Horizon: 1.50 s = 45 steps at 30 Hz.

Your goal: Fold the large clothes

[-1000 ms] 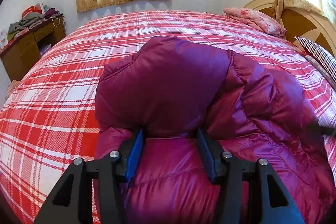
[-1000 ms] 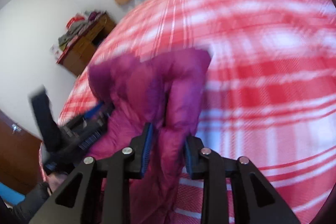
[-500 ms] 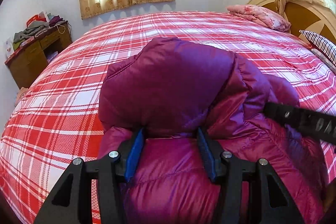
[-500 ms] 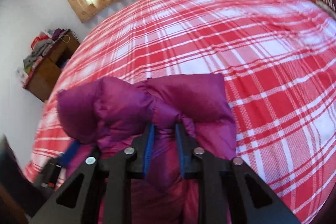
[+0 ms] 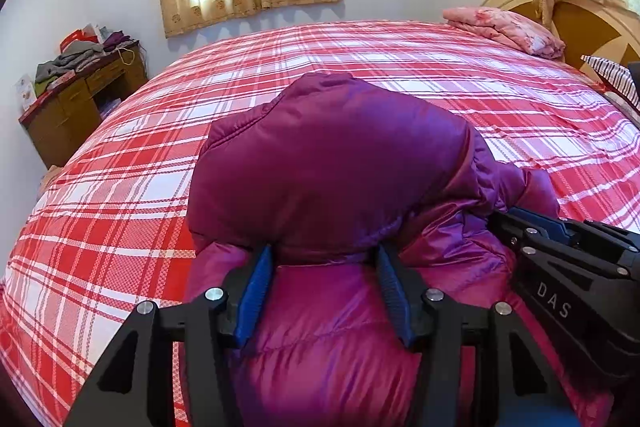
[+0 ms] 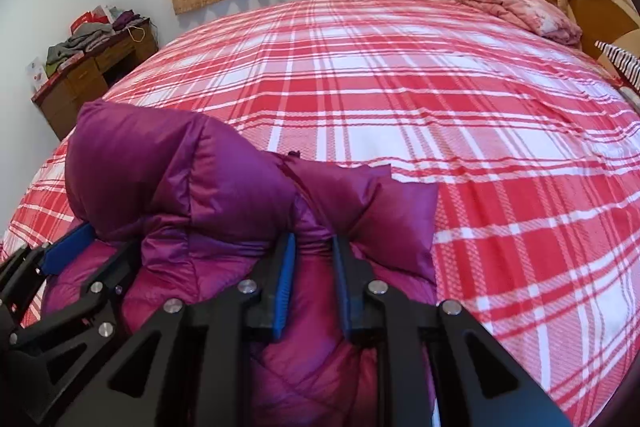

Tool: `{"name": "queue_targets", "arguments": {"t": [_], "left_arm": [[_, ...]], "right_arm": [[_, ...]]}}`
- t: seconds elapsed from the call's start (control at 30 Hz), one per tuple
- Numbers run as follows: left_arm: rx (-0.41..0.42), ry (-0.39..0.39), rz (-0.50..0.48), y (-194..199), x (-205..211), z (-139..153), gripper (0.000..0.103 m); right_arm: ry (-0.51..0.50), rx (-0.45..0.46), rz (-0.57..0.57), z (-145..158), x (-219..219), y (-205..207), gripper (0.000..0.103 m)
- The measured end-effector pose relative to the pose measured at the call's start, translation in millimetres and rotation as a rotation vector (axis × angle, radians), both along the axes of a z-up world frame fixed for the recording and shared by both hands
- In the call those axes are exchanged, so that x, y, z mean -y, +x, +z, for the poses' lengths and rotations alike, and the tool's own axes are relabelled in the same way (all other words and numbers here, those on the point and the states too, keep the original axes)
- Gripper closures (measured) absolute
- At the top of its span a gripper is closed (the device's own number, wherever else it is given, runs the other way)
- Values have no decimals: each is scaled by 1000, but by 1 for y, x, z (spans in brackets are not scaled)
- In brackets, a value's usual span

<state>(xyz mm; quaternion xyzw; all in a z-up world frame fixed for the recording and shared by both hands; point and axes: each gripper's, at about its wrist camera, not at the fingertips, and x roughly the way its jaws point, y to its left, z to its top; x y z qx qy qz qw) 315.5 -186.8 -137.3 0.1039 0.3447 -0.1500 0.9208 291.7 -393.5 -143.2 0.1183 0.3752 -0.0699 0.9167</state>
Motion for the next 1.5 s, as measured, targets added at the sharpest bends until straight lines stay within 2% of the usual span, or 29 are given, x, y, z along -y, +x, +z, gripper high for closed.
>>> {"name": "queue_targets", "arguments": {"t": [0.1,0.33,0.43,0.47,0.5,0.57,0.7,0.9,1.03,1.13,1.2,1.23,1.3,1.33,1.5], "left_arm": [[20,24,9,-2,4,-2,47],[5,19,-3,-3,1,0,47],[-4,17,-5,-1,0,0,47],[-3,20,-3,-1,0,0,47],[-3,22,-2,-1,1,0,47],[-5,21,-2,-1,1,0,47],[-7,16,-4,-2,0,1,47],[-19,29,-20,-2,-1,4,47],[-68,-7,-74,-3,-7,19,47],[-62,-8,-106,-4,-14,37,47],[-18,1,-107,-1,-17,55,47],[-9,-5,-107,1,-18,59,46],[7,-33,-99,9,-19,72,44],[10,-51,-91,17,-17,77,42],[-9,-25,-34,49,0,69,41]], "right_arm": [[-3,15,-6,0,-2,-4,83],[-4,7,-6,8,-5,-13,80],[43,18,3,21,-1,-34,79],[54,32,-3,27,0,-44,78],[63,51,-8,32,-1,-55,73],[71,84,4,40,-6,-77,73],[78,55,31,29,-19,-98,73],[109,17,27,2,-15,-90,70],[211,2,41,-1,5,-89,70],[212,-21,67,7,7,-89,68],[216,15,63,23,14,-92,67],[218,42,55,30,17,-95,62],[216,97,26,49,28,-92,59],[219,106,25,55,33,-87,51],[176,66,41,53,44,-42,49]]}}
